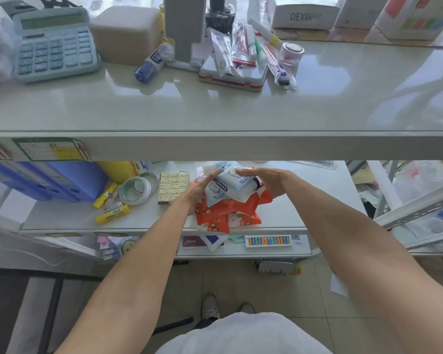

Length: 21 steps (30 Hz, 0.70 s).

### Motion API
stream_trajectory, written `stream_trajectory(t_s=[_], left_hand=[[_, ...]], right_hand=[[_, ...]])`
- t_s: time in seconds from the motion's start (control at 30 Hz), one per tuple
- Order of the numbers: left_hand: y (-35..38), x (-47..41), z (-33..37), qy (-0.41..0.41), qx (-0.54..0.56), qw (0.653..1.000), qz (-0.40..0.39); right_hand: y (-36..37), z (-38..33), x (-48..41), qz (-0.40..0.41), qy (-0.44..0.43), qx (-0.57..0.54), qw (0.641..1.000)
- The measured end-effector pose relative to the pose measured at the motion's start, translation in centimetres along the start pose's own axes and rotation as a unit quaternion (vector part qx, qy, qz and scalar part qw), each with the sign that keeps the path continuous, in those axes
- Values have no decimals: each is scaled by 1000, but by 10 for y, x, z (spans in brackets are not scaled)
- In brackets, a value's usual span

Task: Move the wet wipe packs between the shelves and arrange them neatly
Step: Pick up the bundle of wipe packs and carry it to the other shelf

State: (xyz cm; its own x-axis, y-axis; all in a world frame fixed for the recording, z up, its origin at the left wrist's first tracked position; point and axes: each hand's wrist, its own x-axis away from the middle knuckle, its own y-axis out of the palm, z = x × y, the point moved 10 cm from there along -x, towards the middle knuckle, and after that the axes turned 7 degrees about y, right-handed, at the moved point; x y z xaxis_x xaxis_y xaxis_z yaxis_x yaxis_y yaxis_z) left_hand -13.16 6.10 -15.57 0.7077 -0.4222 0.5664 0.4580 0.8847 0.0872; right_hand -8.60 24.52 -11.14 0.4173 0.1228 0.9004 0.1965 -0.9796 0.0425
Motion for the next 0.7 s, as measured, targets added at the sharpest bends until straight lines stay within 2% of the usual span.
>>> stream_trajectory(t_s=[0.2, 0.4, 0.57, 0.7], left_hand=[[-14, -20, -12, -7, -10, 1000, 22], [-6, -17, -15, -55, -22, 997, -43], [-4, -16, -17, -70, -17, 996, -53], [-10, -20, -20, -82, -41, 995, -37]], right_hand=[[-1, 3, -20, -2, -24, -20, 999], [-3, 0, -24, -10, -16, -25, 1000], [-2, -1, -25, -20, 18, 14, 1000], [-3, 0, -30, -4, 1, 13, 1000]])
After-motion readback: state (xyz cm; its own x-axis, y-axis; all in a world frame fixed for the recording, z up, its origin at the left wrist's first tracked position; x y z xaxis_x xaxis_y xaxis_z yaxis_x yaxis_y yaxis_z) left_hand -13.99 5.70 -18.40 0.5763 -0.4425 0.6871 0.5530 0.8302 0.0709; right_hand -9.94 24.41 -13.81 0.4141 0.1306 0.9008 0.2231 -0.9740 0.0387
